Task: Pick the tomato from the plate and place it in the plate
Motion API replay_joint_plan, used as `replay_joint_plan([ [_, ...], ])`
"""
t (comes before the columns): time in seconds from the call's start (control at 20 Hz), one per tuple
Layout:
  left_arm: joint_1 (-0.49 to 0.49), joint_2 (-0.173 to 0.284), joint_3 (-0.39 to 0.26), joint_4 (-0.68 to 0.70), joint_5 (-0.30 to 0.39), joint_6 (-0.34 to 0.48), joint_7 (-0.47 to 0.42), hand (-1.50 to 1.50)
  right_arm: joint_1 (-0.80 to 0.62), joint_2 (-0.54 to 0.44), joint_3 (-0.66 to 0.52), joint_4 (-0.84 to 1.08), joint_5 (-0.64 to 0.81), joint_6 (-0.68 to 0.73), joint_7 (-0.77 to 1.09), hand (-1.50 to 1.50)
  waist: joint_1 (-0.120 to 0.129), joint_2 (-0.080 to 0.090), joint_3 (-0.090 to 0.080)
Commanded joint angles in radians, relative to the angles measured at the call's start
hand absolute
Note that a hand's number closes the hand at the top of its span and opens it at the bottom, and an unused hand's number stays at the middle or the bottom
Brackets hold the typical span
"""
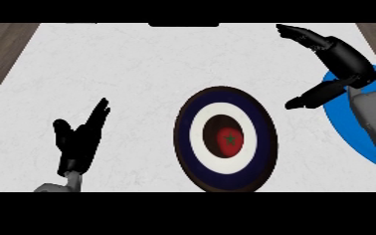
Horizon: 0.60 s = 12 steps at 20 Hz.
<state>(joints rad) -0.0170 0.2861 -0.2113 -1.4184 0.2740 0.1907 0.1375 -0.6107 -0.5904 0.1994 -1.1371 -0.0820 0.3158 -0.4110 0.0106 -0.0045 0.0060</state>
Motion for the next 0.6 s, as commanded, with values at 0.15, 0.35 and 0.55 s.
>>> replay_joint_plan([
  [0.15,0.012,-0.028,-0.011,0.028,0.01,-0.023,0.015,0.0,-0.089,-0.083,0.126,-0.132,0.121,0.135,0.195,-1.5,-0.01,0.0,-0.008],
  [0.35,0.005,-0.036,-0.001,0.007,0.015,-0.018,0.052,0.0,-0.019,-0.015,0.206,-0.27,0.227,0.055,0.313,-1.5,-0.013,0.001,-0.007],
  [0.55,0.039,-0.056,-0.012,-0.012,-0.019,-0.008,0.038,0.0,0.063,-0.031,0.178,-0.415,0.217,0.119,0.407,-1.5,-0.018,0.001,-0.007],
])
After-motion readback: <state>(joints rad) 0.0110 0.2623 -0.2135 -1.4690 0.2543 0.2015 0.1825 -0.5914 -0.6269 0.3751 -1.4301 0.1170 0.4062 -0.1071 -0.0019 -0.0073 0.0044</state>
